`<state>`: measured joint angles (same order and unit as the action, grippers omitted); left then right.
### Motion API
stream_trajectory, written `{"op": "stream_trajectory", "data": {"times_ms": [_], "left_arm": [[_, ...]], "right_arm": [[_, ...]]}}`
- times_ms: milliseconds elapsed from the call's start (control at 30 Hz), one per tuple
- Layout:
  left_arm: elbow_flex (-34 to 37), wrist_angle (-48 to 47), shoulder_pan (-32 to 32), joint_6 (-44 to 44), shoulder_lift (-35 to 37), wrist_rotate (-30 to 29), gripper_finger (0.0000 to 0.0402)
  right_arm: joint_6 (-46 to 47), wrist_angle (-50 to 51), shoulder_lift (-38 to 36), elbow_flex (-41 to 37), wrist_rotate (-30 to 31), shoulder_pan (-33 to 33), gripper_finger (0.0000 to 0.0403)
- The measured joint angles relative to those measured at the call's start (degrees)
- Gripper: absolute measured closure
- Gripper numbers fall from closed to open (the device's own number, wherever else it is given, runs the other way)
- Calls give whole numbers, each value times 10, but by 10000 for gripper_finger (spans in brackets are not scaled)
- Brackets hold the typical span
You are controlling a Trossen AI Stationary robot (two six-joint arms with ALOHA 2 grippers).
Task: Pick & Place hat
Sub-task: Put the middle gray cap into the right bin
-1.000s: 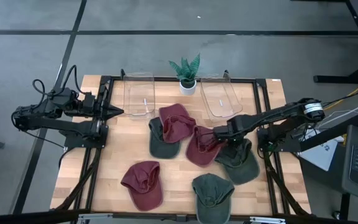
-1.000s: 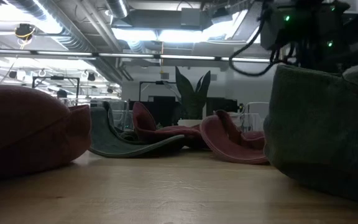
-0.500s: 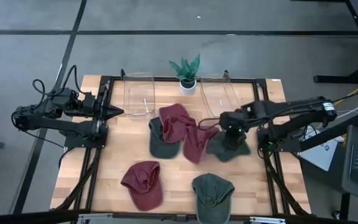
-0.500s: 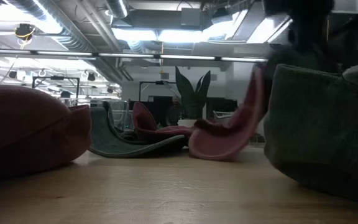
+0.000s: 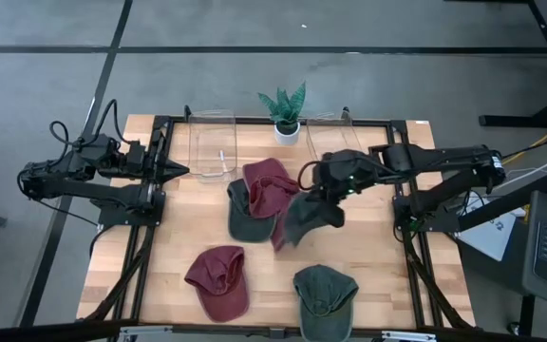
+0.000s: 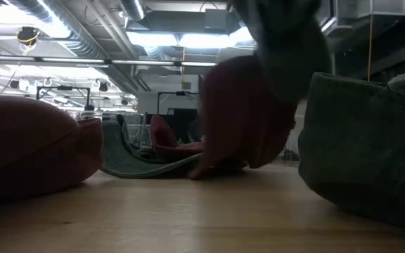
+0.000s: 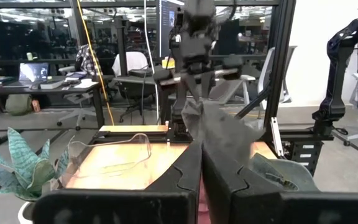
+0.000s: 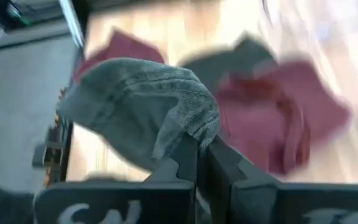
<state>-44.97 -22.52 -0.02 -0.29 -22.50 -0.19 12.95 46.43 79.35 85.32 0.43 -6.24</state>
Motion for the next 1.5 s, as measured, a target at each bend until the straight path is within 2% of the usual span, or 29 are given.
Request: {"op": "stream_trajectory", "data": {"times_ms": [167, 300, 567, 667, 1000, 1200, 1500], "left_arm": [[0, 0, 0, 0, 0, 0, 393], [0, 0, 0, 0, 0, 0, 391], [0, 0, 0, 0, 0, 0, 391], [0, 0, 0, 0, 0, 0, 391], [0, 0, 0, 0, 0, 0, 393], [0, 0, 0, 0, 0, 0, 394], [0, 0, 0, 0, 0, 0, 389]], "right_arm": [[-70, -89, 36, 28, 1, 0, 392], [-117, -121, 60, 49, 4, 0, 392], [-276, -155, 94, 54, 148, 15, 392], [-301, -166, 116, 53, 176, 27, 392], [-259, -146, 204, 49, 159, 19, 391], [-155, -146, 194, -8, 157, -18, 381], [19, -138, 172, -82, 120, -71, 361]]}}
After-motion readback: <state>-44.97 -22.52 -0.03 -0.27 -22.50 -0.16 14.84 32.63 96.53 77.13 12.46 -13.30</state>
